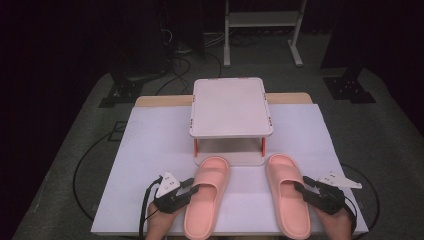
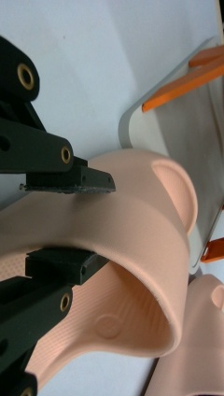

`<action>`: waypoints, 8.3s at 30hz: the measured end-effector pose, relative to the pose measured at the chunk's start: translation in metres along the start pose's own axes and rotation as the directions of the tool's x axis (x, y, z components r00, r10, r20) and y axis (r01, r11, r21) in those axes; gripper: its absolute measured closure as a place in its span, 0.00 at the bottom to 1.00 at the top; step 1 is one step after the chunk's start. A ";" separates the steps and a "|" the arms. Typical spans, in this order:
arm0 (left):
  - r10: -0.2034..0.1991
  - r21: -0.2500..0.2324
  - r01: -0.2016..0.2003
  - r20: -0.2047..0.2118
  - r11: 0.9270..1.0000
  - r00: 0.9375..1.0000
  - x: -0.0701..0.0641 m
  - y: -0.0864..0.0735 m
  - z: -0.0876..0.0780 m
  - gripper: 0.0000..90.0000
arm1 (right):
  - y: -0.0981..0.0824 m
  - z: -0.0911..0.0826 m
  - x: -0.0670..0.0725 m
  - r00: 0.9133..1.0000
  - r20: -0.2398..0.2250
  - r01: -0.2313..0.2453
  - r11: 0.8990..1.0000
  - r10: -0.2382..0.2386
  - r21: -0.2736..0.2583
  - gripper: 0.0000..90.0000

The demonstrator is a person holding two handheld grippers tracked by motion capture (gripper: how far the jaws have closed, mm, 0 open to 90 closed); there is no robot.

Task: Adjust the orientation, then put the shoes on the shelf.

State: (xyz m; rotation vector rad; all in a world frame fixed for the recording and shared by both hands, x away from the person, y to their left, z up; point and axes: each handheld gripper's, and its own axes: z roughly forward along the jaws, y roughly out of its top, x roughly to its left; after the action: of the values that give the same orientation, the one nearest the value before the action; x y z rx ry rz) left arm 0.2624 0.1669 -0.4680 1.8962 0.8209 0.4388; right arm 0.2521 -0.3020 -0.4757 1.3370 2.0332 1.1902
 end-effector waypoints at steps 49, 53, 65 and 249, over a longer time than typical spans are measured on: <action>-0.078 -0.117 0.081 0.029 0.990 0.997 0.013 0.003 -0.025 0.84 | 0.013 -0.024 0.015 0.996 -0.041 0.074 0.995 -0.077 -0.062 0.90; -0.068 -0.128 0.073 0.044 0.989 0.997 0.010 0.006 -0.026 0.85 | 0.015 -0.028 0.016 0.996 -0.048 0.067 0.995 -0.071 -0.078 0.90; -0.076 -0.170 0.085 0.060 0.982 0.995 0.009 0.011 -0.035 0.86 | 0.018 -0.031 0.020 0.996 -0.060 0.059 0.994 -0.064 -0.093 0.90; -0.138 -0.143 0.130 -0.048 0.981 0.989 0.113 0.236 0.052 0.84 | 0.270 0.069 0.004 0.999 -0.026 -0.043 0.994 0.040 -0.098 0.81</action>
State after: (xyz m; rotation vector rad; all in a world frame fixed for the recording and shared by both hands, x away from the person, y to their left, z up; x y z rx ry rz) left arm 0.4568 0.1452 -0.2873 1.6951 0.9266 0.4577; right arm 0.4414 -0.2239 -0.2865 1.3294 1.9447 1.3140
